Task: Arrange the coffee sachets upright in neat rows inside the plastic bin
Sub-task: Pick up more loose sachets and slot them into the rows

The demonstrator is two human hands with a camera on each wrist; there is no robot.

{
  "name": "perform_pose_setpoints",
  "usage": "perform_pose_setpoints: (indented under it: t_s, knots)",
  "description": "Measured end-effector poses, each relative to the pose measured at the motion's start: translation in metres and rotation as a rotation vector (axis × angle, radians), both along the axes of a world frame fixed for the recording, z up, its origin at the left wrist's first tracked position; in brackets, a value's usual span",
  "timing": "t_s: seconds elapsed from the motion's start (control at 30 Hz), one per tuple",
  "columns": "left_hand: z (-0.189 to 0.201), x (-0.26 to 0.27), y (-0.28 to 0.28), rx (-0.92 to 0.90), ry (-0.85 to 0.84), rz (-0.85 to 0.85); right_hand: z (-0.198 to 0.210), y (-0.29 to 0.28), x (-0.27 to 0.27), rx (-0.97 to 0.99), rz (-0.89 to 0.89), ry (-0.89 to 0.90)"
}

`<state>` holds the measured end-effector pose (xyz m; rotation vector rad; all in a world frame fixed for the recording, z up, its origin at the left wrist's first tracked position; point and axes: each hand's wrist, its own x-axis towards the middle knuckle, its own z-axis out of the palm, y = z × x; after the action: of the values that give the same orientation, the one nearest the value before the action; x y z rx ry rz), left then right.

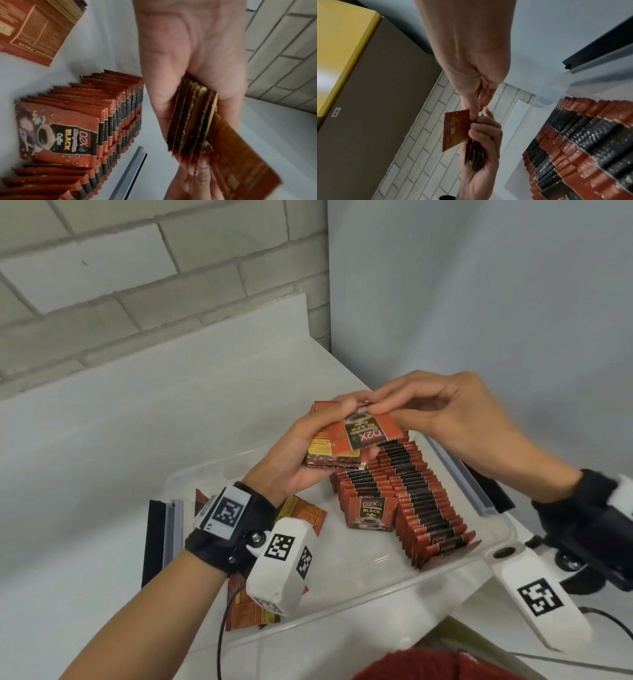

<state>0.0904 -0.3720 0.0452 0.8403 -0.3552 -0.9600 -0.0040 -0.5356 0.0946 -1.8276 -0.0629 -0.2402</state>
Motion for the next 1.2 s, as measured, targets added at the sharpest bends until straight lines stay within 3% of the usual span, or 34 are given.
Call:
perform_pose_setpoints:
  t_s: [0.1,0.27,0.37,0.47,0.83,0.9,1.07,1.2]
  knots:
    - [0.001,0.000,0.001,0.033,-0.023,0.014,-0.005,-0.002,0.000,-0.051,0.005,0.005]
    - [0.003,0.001,-0.001,0.029,-0.025,0.133,-0.007,0.002,0.000,0.064,-0.100,0.085]
    - [0.004,0.003,-0.002,-0.023,-0.013,0.269,-0.007,0.007,-0.002,0.257,-0.097,0.253]
    - [0.003,0.003,-0.002,-0.056,-0.020,0.322,-0.016,0.016,-0.005,0.199,-0.027,0.420]
    - [0.003,0.004,-0.003,-0.074,0.018,0.385,-0.014,0.007,-0.007,0.456,-0.037,0.461]
    - [0.003,0.006,-0.002,-0.079,0.035,0.407,-0.014,0.003,-0.014,0.314,0.032,0.471]
    - [0.003,0.007,-0.001,-0.094,0.060,0.411,-0.030,0.012,-0.029,-0.397,0.316,0.382]
    - [0.002,0.006,-0.001,-0.073,0.051,0.412,-0.046,0.020,-0.031,-0.706,0.316,0.264]
